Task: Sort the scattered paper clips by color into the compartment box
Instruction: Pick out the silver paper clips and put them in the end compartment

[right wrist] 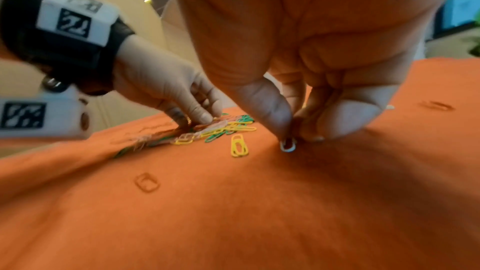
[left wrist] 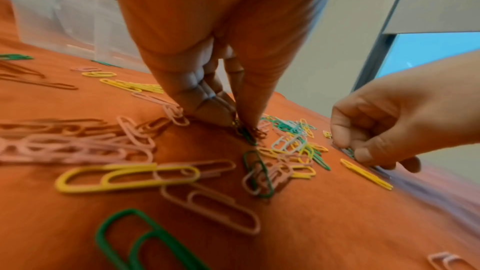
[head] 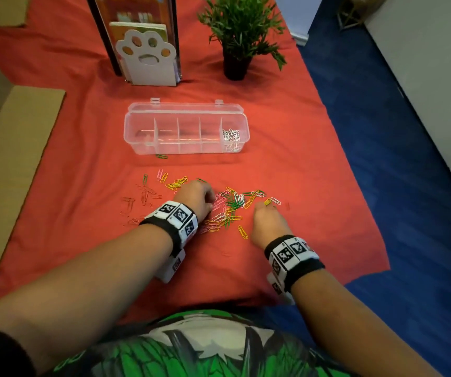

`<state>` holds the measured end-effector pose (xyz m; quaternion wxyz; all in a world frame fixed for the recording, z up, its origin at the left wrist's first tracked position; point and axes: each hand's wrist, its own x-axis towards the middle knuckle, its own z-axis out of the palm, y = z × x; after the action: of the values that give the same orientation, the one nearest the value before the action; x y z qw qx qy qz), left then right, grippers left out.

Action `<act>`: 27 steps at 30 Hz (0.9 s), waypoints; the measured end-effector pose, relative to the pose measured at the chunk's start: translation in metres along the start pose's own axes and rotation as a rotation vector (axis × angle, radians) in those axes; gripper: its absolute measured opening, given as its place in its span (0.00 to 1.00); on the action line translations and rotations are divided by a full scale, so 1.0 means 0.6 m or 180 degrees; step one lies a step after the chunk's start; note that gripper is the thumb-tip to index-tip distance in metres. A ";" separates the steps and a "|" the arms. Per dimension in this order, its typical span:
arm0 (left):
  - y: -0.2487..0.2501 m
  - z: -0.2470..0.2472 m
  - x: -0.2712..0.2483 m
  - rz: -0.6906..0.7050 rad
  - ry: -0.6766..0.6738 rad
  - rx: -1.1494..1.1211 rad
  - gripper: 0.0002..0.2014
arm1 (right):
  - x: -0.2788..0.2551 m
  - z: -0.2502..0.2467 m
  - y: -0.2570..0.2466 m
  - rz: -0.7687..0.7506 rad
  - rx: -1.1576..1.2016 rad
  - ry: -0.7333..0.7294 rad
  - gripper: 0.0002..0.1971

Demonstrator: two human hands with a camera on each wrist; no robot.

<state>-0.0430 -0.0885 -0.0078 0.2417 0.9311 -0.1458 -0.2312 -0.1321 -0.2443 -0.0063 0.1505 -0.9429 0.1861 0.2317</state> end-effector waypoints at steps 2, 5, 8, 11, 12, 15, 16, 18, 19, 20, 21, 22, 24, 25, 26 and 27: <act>-0.008 -0.006 0.000 -0.0058 0.0069 0.0032 0.07 | 0.006 -0.003 0.003 0.0011 0.0398 0.0005 0.15; -0.018 -0.014 -0.005 -0.0091 0.0226 0.0092 0.11 | 0.017 -0.010 0.008 0.0035 0.1235 0.0129 0.12; -0.010 -0.011 -0.012 0.0066 0.0185 0.0142 0.10 | 0.024 -0.027 0.019 0.0162 0.1023 0.0269 0.06; 0.006 0.002 -0.020 0.0227 0.0010 0.0202 0.09 | 0.022 -0.032 0.026 0.0280 0.0423 0.0120 0.09; 0.011 0.006 -0.022 0.0270 -0.0075 0.0234 0.09 | 0.018 -0.030 0.024 0.0269 0.0256 -0.0005 0.11; 0.017 0.019 -0.023 0.0344 -0.0252 0.0360 0.11 | 0.005 -0.011 0.014 0.0120 -0.0074 -0.0157 0.15; 0.017 0.021 -0.023 0.0345 -0.0254 0.0381 0.10 | 0.001 -0.004 0.009 0.0042 -0.0101 -0.0079 0.15; 0.015 0.025 -0.022 0.0325 -0.0227 0.0376 0.09 | -0.007 0.007 -0.001 -0.0081 -0.0118 0.0094 0.15; 0.014 0.025 -0.021 0.0306 -0.0236 0.0376 0.10 | -0.010 0.010 -0.004 -0.0111 -0.0124 0.0111 0.16; 0.014 0.025 -0.022 0.0299 -0.0254 0.0374 0.10 | -0.011 0.011 -0.007 -0.0102 -0.0106 0.0082 0.18; 0.013 0.025 -0.021 0.0297 -0.0258 0.0358 0.11 | -0.010 0.008 -0.008 -0.0088 -0.0053 0.0045 0.18; 0.012 0.024 -0.020 0.0296 -0.0230 0.0324 0.12 | -0.006 0.006 -0.008 -0.0085 0.0019 -0.0017 0.17; 0.008 0.019 -0.019 0.0217 -0.0129 0.0190 0.13 | 0.006 -0.004 -0.009 -0.0068 0.0413 -0.0121 0.10; 0.006 0.016 -0.018 0.0157 -0.0072 0.0112 0.13 | 0.013 -0.011 -0.006 -0.0014 0.0901 -0.0155 0.07; 0.004 0.012 -0.018 0.0104 -0.0007 0.0017 0.13 | 0.019 -0.021 -0.006 0.0139 0.1565 -0.0260 0.09; 0.003 0.008 -0.017 0.0039 0.0037 -0.0097 0.12 | 0.024 -0.029 -0.008 0.0337 0.2345 -0.0382 0.12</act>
<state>-0.0545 -0.0877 -0.0072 0.2581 0.9277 -0.1465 -0.2265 -0.1113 -0.2506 0.0025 0.4780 -0.7994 0.2962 0.2115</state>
